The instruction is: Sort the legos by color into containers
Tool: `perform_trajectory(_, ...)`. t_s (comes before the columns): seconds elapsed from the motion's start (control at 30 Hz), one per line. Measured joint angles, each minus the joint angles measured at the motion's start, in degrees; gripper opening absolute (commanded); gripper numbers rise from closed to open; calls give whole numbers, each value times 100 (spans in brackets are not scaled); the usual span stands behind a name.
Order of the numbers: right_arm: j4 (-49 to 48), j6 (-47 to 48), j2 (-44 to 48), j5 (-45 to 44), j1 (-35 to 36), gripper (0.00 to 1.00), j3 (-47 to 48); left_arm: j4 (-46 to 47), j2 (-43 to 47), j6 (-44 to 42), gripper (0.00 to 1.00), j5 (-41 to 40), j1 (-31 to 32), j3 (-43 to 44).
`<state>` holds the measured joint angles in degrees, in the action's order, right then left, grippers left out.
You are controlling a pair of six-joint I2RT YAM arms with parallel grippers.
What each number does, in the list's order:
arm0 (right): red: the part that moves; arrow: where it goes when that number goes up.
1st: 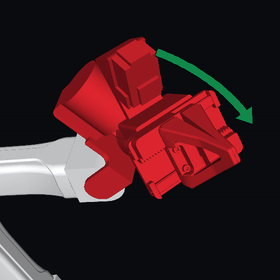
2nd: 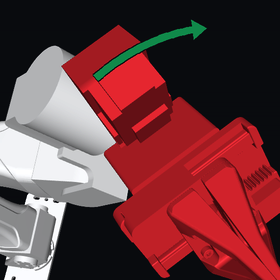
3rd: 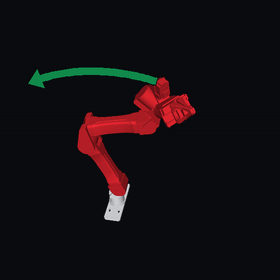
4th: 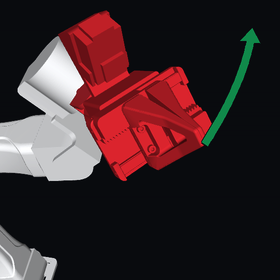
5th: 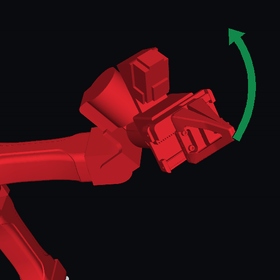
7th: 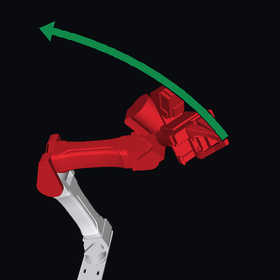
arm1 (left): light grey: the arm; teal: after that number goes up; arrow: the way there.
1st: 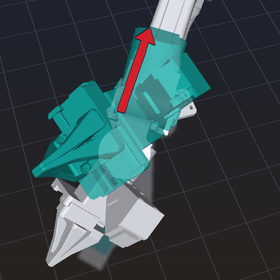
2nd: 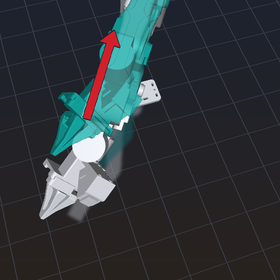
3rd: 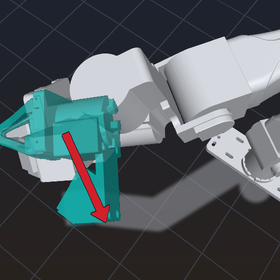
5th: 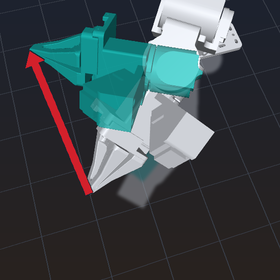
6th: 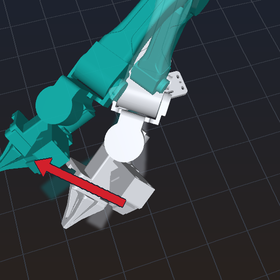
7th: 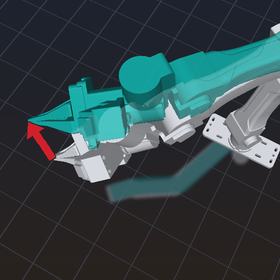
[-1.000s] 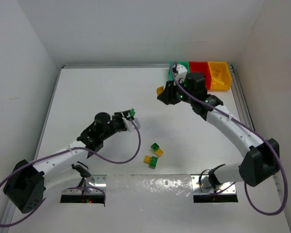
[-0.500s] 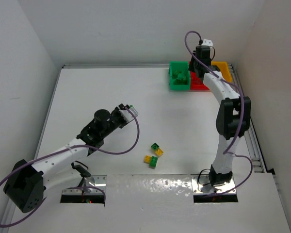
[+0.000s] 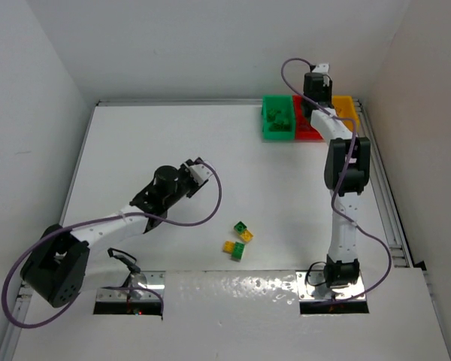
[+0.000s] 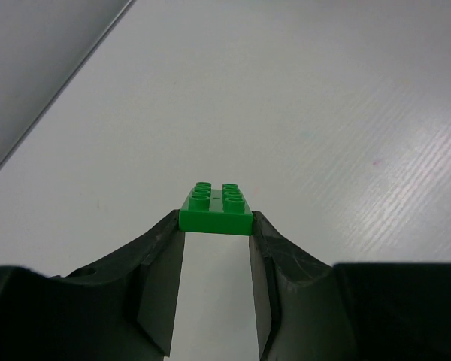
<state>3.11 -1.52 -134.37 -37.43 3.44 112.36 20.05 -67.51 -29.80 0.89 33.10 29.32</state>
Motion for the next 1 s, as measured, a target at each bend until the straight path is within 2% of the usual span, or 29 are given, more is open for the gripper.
perform_trajectory(0.2,-289,525,-435,-358,-404,0,13,52,-656,59,0,-33,-179,398)
perform_trajectory(0.4,-490,702,-501,13,-905,0,-68,188,-1043,74,0,-26,-214,728)
perform_trajectory(0.43,-535,765,-501,101,-946,3,-116,201,-1088,72,0,-26,-214,756)
perform_trajectory(0.47,-564,826,-503,188,-968,10,-164,203,-1117,70,0,-24,-219,774)
perform_trajectory(0.5,-575,872,-511,221,-968,24,-192,221,-1143,61,0,-24,-227,787)
perform_trajectory(0.57,-625,929,-544,306,-944,37,-210,243,-1167,48,0,-24,-247,798)
perform_trajectory(0.63,-706,935,-584,334,-927,49,-210,247,-1180,28,0,-24,-256,809)
perform_trajectory(0.7,-769,946,-599,343,-905,56,-210,251,-1189,24,0,-26,-262,817)
perform_trajectory(0.73,-789,946,-599,374,-898,64,-210,251,-1191,24,0,-24,-269,817)
perform_trajectory(0.87,-942,922,-584,422,-894,77,-208,260,-1191,26,0,-24,-273,817)
perform_trajectory(1.0,-942,881,-476,496,-918,80,-328,286,-1189,28,0,15,-273,817)
